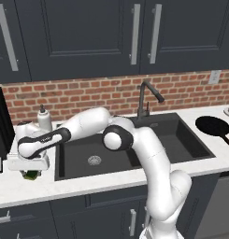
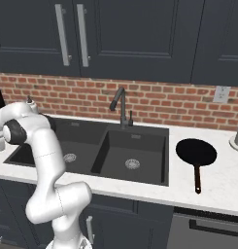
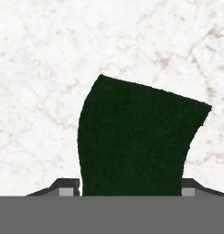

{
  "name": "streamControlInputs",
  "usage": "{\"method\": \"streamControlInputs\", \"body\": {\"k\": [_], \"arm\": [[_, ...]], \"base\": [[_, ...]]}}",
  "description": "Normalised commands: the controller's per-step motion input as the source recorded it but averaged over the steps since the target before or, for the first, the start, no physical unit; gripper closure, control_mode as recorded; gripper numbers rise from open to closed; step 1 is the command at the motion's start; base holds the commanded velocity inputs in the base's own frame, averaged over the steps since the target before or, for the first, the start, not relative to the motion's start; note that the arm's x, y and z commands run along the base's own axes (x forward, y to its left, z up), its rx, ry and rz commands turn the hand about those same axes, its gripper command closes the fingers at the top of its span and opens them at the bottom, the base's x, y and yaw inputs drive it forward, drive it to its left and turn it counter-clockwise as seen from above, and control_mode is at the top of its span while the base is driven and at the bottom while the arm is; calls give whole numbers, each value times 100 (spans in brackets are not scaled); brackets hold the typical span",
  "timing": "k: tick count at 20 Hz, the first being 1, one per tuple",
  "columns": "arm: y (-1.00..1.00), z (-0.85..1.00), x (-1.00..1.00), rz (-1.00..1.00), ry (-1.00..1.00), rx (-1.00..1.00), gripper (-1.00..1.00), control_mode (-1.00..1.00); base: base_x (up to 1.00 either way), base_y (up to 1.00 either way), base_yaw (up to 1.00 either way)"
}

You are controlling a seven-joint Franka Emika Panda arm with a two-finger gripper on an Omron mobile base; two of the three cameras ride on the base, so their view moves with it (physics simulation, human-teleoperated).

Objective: Pick the pan and sponge and place them into the sink. Then turn on the water.

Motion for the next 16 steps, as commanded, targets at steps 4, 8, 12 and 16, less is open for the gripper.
{"method": "streamControlInputs", "body": {"k": [4,8,12,16], "arm": [[-41,-2,-1,0,-3,2,100,-100],[-72,7,-1,0,-10,8,100,-100],[-81,32,-5,0,-12,11,100,-100],[-88,39,-15,0,-11,9,100,-100]], "base": [[0,0,0],[0,0,0],[0,0,0],[0,0,0]]}}
